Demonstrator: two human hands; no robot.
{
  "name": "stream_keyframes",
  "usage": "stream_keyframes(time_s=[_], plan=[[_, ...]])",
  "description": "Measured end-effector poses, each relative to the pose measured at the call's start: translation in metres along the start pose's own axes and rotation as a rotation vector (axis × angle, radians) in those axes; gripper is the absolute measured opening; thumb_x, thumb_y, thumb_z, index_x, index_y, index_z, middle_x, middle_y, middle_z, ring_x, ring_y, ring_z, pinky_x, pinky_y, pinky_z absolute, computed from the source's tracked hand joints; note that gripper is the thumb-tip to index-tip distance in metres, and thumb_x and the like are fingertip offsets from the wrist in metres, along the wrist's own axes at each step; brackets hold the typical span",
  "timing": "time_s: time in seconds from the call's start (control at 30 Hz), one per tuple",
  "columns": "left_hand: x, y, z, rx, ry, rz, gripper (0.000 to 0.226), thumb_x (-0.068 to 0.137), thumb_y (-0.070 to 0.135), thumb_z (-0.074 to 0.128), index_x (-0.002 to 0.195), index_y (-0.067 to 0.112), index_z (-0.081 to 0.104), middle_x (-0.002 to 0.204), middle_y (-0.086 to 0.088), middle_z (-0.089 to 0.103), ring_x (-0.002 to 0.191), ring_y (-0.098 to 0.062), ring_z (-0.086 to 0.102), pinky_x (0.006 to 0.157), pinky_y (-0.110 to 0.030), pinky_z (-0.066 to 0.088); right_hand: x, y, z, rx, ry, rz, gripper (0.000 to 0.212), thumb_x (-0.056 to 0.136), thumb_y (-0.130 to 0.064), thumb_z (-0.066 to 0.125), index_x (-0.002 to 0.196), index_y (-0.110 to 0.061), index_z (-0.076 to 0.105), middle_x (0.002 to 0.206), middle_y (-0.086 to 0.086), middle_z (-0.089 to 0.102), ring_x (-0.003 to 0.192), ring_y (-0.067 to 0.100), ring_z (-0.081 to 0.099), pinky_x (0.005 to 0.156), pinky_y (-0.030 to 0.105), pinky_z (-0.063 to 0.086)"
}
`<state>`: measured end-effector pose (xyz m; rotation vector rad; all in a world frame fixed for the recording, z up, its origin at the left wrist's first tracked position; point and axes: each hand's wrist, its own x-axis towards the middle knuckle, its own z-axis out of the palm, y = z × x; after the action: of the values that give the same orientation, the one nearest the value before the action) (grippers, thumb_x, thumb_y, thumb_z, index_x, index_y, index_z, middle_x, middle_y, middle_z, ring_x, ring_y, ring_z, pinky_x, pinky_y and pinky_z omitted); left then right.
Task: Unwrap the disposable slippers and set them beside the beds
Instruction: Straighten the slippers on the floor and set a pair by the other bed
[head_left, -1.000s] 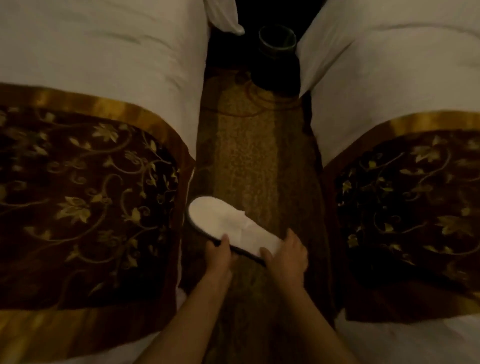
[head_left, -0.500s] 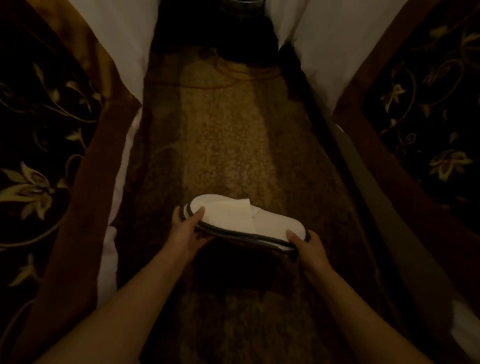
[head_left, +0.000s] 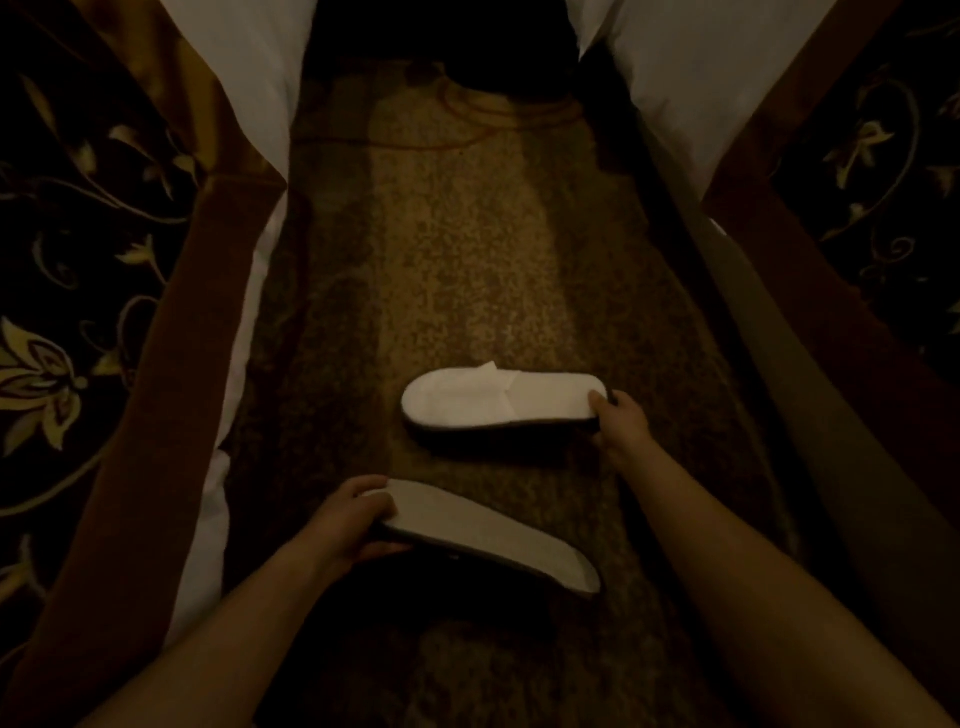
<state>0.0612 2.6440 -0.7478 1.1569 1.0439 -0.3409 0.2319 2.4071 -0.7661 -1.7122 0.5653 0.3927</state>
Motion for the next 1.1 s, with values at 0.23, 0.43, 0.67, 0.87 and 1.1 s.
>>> stream_keyframes(time_s=[0.23,0.43,0.67,0.87,1.1], plan=[[-0.011,0.0,0.003,-0.072,-0.044,-0.108,0.021,0.088,-0.011,0.043,0.083,0.007,0.052,0.089,-0.012,0.046,0.078,-0.022,0.051,0.053,-0.035,0.059,0.024,0.023,-0.01,-0.666,-0.097,-0.216,0.065,0.092,-0.033,0.054,0.145,-0.007,0.027,0.151,0.018,0.031,0.135,0.036,0.034,0.111,0.05,0.033],[-0.013,0.008,0.01,-0.118,-0.014,-0.209,0.014,0.089,-0.01,0.043,0.08,0.0,0.048,0.085,-0.016,0.045,0.1,-0.033,0.051,0.085,-0.042,0.049,-0.035,0.025,-0.067,-0.581,-0.61,-0.107,0.053,0.074,-0.059,0.057,0.125,-0.045,0.05,0.14,-0.008,0.046,0.113,0.0,0.049,0.084,0.01,0.04],[-0.017,0.012,0.025,-0.194,-0.073,-0.284,0.011,0.088,-0.006,0.05,0.093,0.004,0.055,0.119,-0.019,0.05,0.113,-0.033,0.051,0.048,-0.036,0.059,-0.08,0.048,-0.105,-0.408,-0.756,-0.027,0.036,0.082,-0.017,0.065,0.116,-0.029,0.06,0.123,-0.005,0.058,0.104,0.007,0.062,0.075,0.014,0.052],[-0.014,0.011,0.034,0.282,-0.131,-0.233,0.069,0.088,0.06,0.042,0.142,0.018,0.031,0.101,-0.019,0.055,0.084,-0.032,0.06,0.055,-0.042,0.055,-0.074,0.062,-0.101,-0.23,-0.399,-0.016,0.038,0.074,-0.035,0.072,0.11,-0.024,0.063,0.107,0.0,0.066,0.096,0.018,0.065,0.074,0.03,0.058],[0.012,-0.012,0.026,0.897,-0.075,-0.016,0.048,0.091,0.026,0.058,0.127,-0.005,0.053,0.109,-0.023,0.063,0.096,-0.036,0.062,0.073,-0.037,0.049,-0.067,0.092,-0.083,-0.197,-0.262,0.151,0.058,0.085,-0.025,0.065,0.134,-0.005,0.042,0.131,0.017,0.05,0.104,0.03,0.058,0.048,0.028,0.058]])
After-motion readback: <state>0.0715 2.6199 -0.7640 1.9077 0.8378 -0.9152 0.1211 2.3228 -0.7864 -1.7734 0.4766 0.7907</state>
